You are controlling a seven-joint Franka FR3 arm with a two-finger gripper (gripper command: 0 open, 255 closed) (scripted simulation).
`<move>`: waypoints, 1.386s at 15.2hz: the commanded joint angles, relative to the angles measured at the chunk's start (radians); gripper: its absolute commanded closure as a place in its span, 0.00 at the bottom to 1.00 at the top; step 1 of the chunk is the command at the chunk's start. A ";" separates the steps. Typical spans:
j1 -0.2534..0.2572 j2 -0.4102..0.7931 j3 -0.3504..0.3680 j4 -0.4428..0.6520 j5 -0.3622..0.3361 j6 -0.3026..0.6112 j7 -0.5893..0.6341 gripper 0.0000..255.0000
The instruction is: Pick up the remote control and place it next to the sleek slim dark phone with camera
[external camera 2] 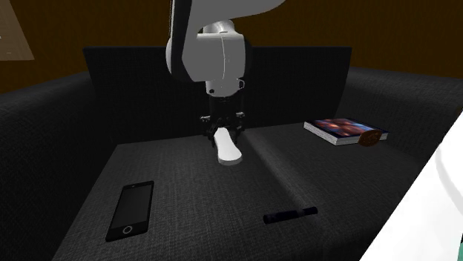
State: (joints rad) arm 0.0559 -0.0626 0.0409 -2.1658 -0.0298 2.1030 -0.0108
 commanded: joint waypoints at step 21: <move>0.252 -0.365 0.309 -0.334 0.165 -0.026 0.451 1.00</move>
State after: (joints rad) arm 0.2962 -0.4229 0.3336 -2.5033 0.1256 2.0840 0.4159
